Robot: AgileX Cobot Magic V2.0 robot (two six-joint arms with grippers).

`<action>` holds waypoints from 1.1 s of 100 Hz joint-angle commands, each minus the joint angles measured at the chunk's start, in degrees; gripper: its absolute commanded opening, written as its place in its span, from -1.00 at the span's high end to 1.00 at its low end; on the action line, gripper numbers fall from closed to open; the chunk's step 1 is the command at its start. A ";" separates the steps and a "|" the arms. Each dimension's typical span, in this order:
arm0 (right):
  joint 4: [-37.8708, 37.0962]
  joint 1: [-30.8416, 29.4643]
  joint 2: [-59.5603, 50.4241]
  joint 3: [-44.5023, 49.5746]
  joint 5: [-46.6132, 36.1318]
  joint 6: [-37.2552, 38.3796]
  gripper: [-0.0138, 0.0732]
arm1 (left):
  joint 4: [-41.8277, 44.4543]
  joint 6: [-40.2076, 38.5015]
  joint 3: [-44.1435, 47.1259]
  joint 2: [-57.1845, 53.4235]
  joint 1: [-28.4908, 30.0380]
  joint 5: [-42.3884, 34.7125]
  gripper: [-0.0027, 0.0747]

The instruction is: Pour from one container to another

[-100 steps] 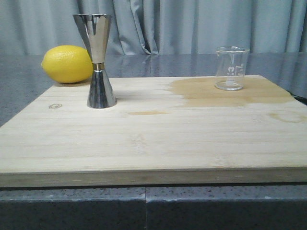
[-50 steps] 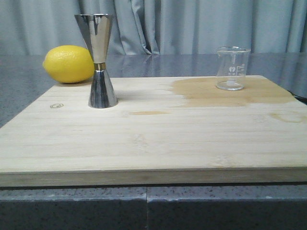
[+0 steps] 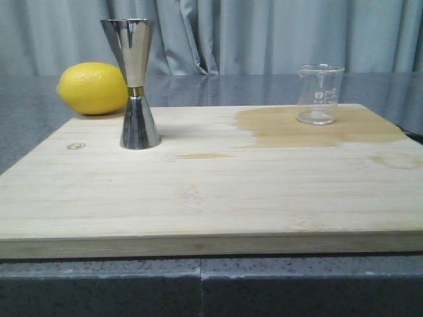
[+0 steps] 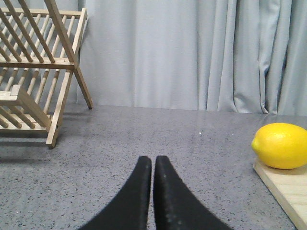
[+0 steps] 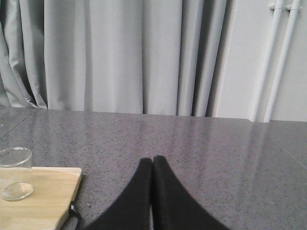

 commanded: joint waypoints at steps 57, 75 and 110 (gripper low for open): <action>-0.90 -0.28 0.65 -1.17 -3.85 -0.42 0.85 | -0.60 0.10 1.61 -1.20 -0.05 -4.64 0.98; 3.94 -0.28 0.52 1.17 -5.39 -2.58 0.85 | -0.60 0.10 1.61 -1.20 -0.05 -4.64 0.98; 20.21 -3.69 -5.12 16.48 -15.86 -10.97 0.85 | -0.60 0.10 1.61 -1.20 -0.05 -4.64 0.98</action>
